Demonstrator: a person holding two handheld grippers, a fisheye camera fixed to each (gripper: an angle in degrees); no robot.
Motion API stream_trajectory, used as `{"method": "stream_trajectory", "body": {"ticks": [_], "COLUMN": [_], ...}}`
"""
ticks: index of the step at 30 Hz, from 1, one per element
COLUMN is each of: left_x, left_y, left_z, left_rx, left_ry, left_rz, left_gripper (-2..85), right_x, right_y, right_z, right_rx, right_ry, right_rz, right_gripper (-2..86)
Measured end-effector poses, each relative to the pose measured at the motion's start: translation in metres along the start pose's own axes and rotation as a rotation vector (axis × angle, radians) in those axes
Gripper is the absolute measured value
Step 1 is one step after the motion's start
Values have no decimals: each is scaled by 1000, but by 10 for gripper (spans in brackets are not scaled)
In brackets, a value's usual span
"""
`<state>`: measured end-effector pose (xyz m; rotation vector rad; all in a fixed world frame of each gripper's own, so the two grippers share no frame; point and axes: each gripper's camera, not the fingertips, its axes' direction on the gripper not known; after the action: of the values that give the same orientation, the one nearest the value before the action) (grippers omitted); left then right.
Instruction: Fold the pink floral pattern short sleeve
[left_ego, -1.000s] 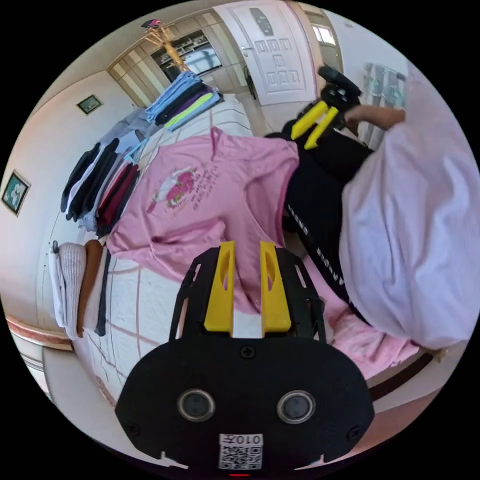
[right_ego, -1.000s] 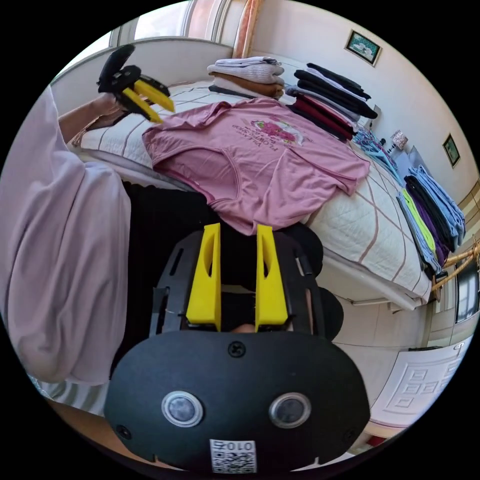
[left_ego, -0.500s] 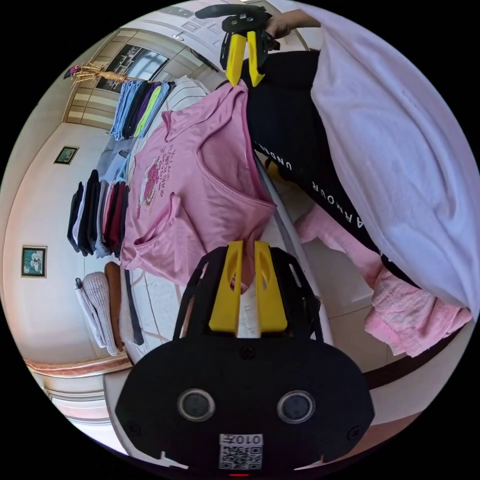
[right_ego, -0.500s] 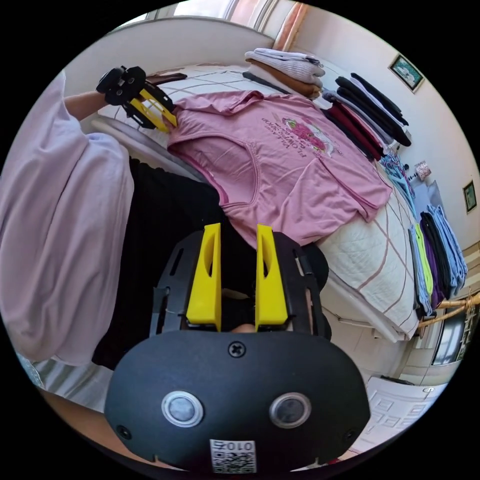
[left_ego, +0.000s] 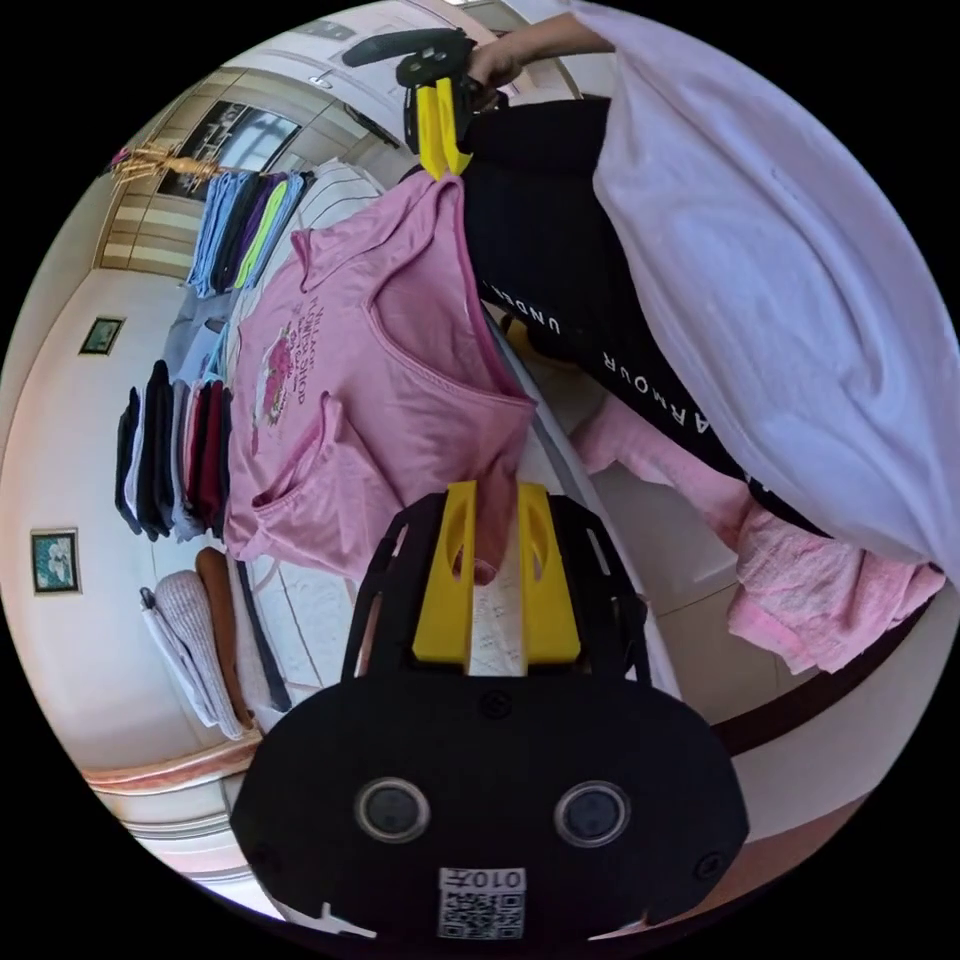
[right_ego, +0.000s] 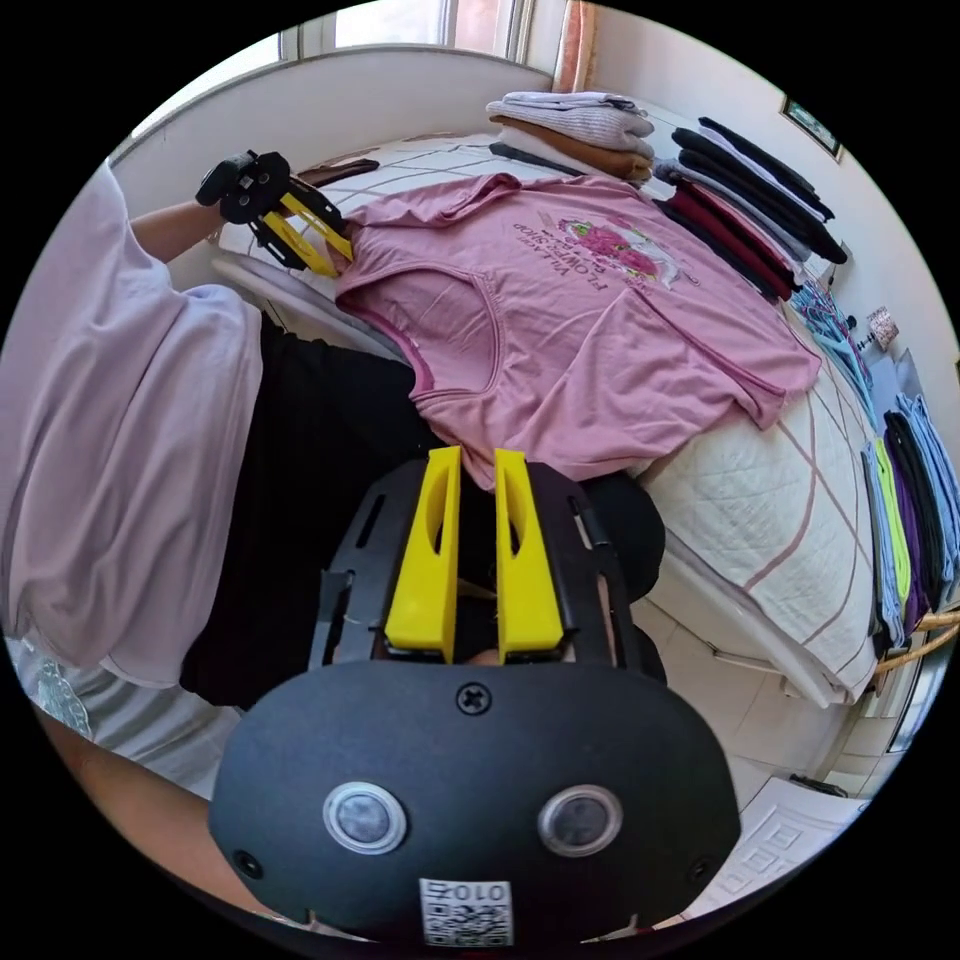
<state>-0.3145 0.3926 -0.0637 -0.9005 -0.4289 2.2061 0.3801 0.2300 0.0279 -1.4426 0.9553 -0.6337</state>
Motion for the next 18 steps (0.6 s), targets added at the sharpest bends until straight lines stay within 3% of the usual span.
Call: {"method": "stream_trajectory", "body": {"ticks": [3, 10, 18], "left_x": [-2, -35, -94], "left_y": [-3, 10, 37], "left_z": [7, 9, -35], "left_rx": [-5, 55, 132], "left_ry": [-70, 26, 118], "left_rz": [-15, -161, -309], "left_gripper": [9, -2, -2], "right_x": [-6, -2, 5], "right_y": [4, 15, 54], "right_z": [0, -13, -112], "right_rx": [6, 11, 231], "right_ry": [47, 65, 75], "right_rz": [-3, 62, 128], "right_gripper": [57, 37, 34]}}
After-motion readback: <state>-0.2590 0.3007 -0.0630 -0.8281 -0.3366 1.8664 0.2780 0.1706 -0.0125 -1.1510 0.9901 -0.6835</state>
